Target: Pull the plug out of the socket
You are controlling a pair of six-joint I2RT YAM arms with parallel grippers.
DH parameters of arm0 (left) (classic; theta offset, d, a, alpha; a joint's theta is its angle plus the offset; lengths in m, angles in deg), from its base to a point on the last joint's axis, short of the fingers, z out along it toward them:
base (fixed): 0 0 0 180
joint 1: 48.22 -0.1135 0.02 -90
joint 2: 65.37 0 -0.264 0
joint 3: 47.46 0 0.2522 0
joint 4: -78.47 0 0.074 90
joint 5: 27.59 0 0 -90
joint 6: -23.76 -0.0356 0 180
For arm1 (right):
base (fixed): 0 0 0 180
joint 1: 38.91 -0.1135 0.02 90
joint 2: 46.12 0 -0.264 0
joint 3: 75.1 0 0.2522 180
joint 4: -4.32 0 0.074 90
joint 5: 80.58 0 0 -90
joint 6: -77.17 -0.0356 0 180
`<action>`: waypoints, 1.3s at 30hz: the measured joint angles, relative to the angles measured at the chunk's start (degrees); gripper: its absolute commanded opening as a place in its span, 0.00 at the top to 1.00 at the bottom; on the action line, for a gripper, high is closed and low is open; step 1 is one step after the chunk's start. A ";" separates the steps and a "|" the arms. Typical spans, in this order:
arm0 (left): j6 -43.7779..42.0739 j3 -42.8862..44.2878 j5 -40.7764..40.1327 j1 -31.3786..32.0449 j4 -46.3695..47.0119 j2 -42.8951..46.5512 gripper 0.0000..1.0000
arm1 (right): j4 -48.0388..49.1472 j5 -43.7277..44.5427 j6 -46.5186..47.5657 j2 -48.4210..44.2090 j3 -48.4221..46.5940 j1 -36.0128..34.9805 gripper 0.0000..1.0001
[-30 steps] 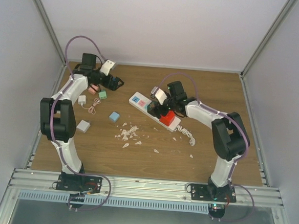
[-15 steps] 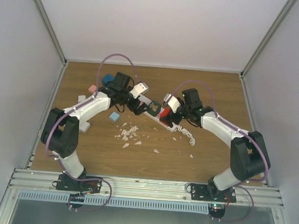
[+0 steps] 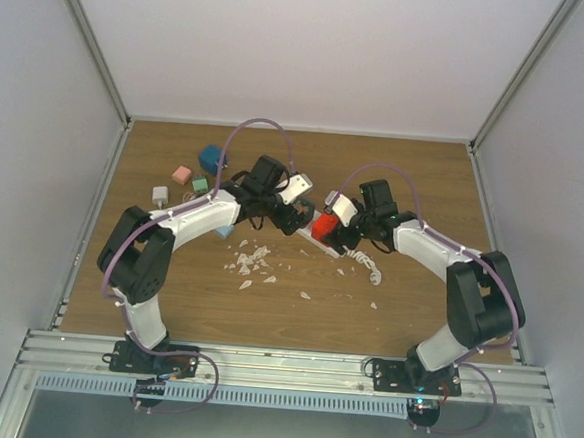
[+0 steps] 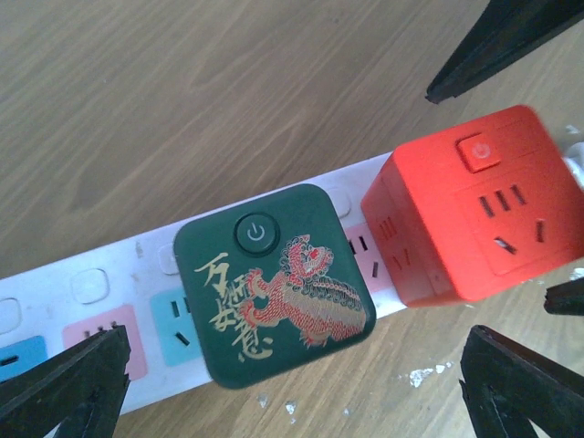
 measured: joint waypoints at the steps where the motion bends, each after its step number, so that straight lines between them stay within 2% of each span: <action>1: 0.26 0.26 -1.01 0.50 0.04 -0.76 0.03 | 0.04 0.00 0.09 0.68 -0.07 0.00 0.10; 6: 1.49 1.95 -5.70 2.67 0.35 -4.11 0.09 | 0.22 -0.37 0.09 2.93 -0.72 0.00 0.18; 9: 2.32 3.69 -7.98 3.23 0.37 -6.05 0.16 | 1.05 -0.81 -0.07 3.63 -1.36 -0.02 0.25; 15: 4.17 5.07 -9.84 3.43 0.09 -7.02 0.36 | 1.84 -2.08 -1.22 4.68 -1.64 -0.46 0.42; 24: 6.91 7.56 -10.01 3.37 -3.39 -7.61 0.52 | 2.67 -2.10 -2.03 4.96 -1.64 -0.72 0.69; 33: 8.41 7.19 -8.39 2.47 -3.85 -6.71 0.76 | 3.06 -2.32 -2.08 5.60 -2.01 -0.87 0.83; 39: 7.58 3.78 -9.42 2.08 -2.03 -4.07 0.78 | 3.19 -2.62 -2.49 6.62 -3.06 -1.70 0.87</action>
